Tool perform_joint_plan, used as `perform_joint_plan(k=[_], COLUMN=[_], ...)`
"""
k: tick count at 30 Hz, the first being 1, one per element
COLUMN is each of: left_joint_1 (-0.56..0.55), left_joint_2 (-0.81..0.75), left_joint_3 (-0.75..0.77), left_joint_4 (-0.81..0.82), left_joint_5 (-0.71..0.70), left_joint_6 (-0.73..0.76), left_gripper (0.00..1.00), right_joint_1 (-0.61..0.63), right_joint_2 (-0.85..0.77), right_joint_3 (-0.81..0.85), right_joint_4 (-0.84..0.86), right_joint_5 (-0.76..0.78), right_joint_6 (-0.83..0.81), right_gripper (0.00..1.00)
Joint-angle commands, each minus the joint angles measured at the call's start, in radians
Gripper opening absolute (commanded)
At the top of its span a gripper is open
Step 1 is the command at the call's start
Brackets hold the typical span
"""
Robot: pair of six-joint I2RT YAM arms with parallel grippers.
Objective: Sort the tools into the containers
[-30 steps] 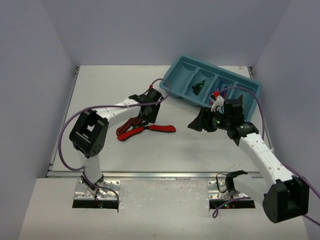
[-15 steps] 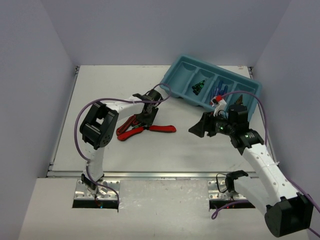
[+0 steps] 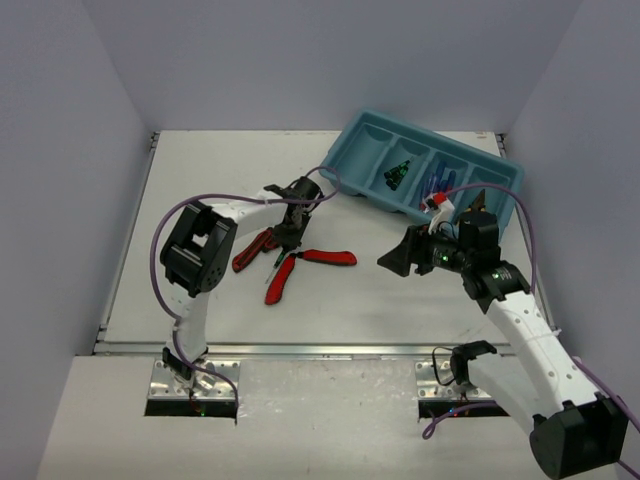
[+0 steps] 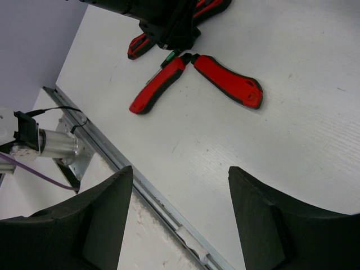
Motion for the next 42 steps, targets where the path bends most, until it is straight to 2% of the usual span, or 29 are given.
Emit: perform_joint_plan(k=[1,2,14,17,18,21,24,28,33,39,42], left_joint_1=[0.007,0.006,-0.011,-0.017,-0.017,-0.029,-0.048,-0.071,-0.106,-0.123,-0.125], left_joint_2=[-0.042,-0.050,-0.253,-0.373,-0.377,-0.511,-0.635,-0.707,-0.713,-0.729,-0.738], left_joint_3=[0.050,0.055,0.034,-0.007,-0.010,-0.146,-0.256,-0.370,-0.416,-0.438,-0.438], left_joint_4=[-0.003,-0.008,0.023,0.081,0.084,0.236,0.396,0.540,0.612,0.645,0.647], left_joint_5=[0.001,-0.003,0.004,0.064,0.090,0.232,0.309,0.365,0.406,0.430,0.425], left_joint_6=[-0.026,-0.032,-0.150,-0.273,-0.276,-0.432,-0.572,-0.677,-0.731,-0.755,-0.746], left_gripper=[0.03,0.00,0.00,0.00,0.00,0.00,0.00,0.00,0.00,0.00,0.00], right_joint_1=[-0.004,-0.003,-0.003,0.012,0.026,0.126,0.196,0.253,0.340,0.370,0.371], right_joint_2=[-0.009,-0.005,0.079,0.111,0.121,0.177,0.228,0.327,0.432,0.503,0.520], right_joint_3=[-0.008,-0.013,-0.086,-0.143,-0.143,-0.131,-0.109,-0.059,0.045,0.103,0.111], right_joint_4=[0.034,0.043,0.233,0.452,0.456,0.558,0.675,0.747,0.758,0.689,0.685], right_joint_5=[-0.010,-0.012,-0.121,-0.248,-0.248,-0.199,-0.138,-0.058,-0.029,0.075,0.079], right_joint_6=[0.005,0.010,0.115,0.189,0.203,0.226,0.275,0.301,0.298,0.283,0.287], right_gripper=[0.69,0.68,0.68,0.68,0.68,0.67,0.65,0.58,0.52,0.28,0.04])
